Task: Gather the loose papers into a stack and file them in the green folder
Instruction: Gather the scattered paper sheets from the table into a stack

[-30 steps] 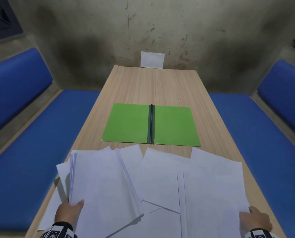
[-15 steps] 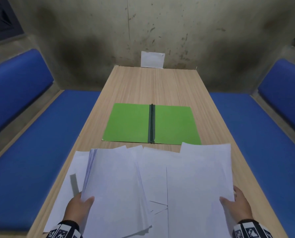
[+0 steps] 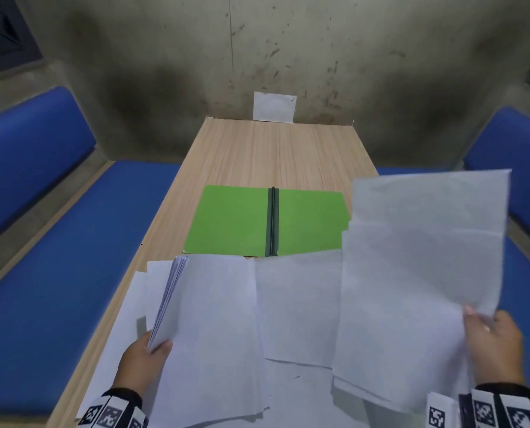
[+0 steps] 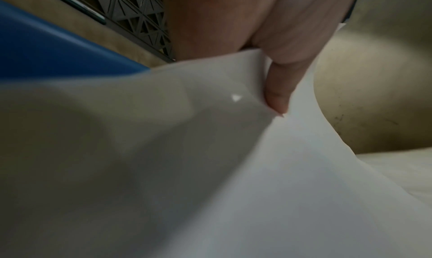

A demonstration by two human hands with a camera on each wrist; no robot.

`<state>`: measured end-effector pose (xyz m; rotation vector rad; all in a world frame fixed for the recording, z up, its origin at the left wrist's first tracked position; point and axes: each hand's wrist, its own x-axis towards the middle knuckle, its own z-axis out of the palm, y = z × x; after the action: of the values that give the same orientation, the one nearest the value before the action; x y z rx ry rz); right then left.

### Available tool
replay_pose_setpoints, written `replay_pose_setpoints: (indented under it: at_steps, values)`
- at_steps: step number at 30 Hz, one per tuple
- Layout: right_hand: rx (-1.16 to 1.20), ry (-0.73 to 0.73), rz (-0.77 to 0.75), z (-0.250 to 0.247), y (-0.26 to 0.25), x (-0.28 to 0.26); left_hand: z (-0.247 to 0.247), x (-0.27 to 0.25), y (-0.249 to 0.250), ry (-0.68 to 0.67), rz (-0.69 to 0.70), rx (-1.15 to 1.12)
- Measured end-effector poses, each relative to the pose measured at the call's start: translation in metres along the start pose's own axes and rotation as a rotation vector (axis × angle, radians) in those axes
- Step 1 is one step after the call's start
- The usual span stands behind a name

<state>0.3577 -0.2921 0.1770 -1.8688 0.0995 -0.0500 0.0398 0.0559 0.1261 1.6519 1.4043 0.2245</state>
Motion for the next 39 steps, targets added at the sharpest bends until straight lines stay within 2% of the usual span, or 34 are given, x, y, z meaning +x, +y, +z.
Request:
replay_pose_setpoints:
  at_steps: [2, 6, 9, 11, 14, 16, 21, 28, 36, 39]
  values:
    - [0.158, 0.065, -0.019, -0.004, -0.012, 0.003, -0.001, -0.002, 0.005, -0.011, 0.013, -0.032]
    - [0.382, 0.102, 0.004, -0.006, -0.022, 0.012, -0.005, -0.008, 0.023, -0.026, 0.053, -0.123]
    - [0.505, 0.010, 0.017, 0.002, -0.034, 0.012, -0.008, -0.010, 0.035, -0.030, 0.084, -0.165]
    - [0.535, -0.106, 0.082, 0.007, -0.036, 0.008, -0.008, -0.009, 0.038, -0.014, 0.089, -0.179]
    - [0.545, -0.274, 0.201, 0.014, -0.031, 0.001, -0.009, -0.002, 0.032, 0.040, 0.034, -0.139]
    - [0.521, -0.334, 0.258, 0.020, -0.023, -0.003, -0.010, 0.003, 0.025, 0.070, -0.021, -0.125]
    - [0.293, -0.416, 0.337, 0.039, 0.002, -0.023, -0.006, 0.010, 0.011, 0.058, -0.121, -0.087]
    - [-0.127, -0.457, 0.512, 0.076, 0.068, -0.037, 0.004, 0.013, 0.002, 0.005, -0.130, -0.070]
    - [-0.523, -0.568, 0.389, 0.088, 0.061, -0.049, 0.005, 0.014, 0.001, -0.006, -0.117, -0.059]
    - [-0.623, -0.526, 0.346, 0.088, 0.060, -0.048, 0.004, 0.015, -0.001, -0.006, -0.123, -0.041]
